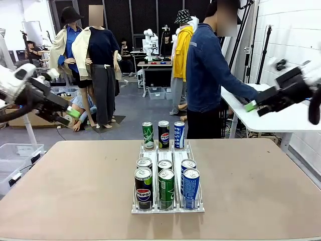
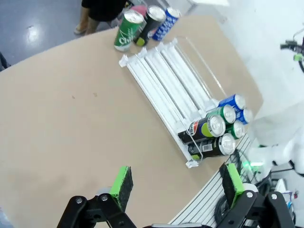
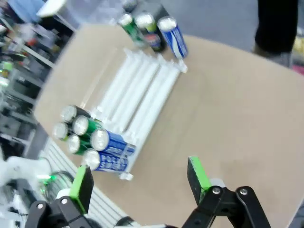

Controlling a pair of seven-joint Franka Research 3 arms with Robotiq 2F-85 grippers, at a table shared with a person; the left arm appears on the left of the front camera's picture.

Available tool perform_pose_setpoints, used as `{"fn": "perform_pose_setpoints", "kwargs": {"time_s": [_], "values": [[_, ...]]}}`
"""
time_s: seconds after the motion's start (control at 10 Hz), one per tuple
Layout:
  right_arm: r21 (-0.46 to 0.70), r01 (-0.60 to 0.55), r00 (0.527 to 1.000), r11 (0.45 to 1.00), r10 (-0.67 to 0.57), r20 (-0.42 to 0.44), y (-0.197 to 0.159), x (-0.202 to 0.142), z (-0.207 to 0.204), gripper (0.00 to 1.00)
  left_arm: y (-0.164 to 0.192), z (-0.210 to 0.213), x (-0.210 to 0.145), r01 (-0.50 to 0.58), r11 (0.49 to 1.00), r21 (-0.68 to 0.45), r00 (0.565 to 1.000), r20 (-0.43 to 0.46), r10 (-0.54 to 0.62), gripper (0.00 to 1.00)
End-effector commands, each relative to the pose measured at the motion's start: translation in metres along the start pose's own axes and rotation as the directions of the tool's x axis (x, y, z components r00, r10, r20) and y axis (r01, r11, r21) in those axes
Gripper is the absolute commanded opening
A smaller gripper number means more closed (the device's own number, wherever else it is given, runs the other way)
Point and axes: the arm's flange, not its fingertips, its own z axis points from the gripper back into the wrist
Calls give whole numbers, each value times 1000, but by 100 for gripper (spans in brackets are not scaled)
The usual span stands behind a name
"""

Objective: Retrieve and hand over the desired beverage to the person.
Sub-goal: Pick up a can of the same type that the person held from the Automatic Can Dispenser.

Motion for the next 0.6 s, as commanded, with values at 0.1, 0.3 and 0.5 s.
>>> {"fn": "perform_pose_setpoints", "kwargs": {"time_s": [0.1,0.3,0.5], "values": [[155,20,987,988,-44,152,-26,-28,50,100,30,53,-14,-26,993,-117,979,198,49,100],[202,21,971,979,-69,230,-42,-47,74,100,45,74,-30,29,990,-141,955,297,14,100],[228,10,961,974,-72,267,-54,-61,90,100,61,79,-43,1,984,-177,945,323,57,100]]}}
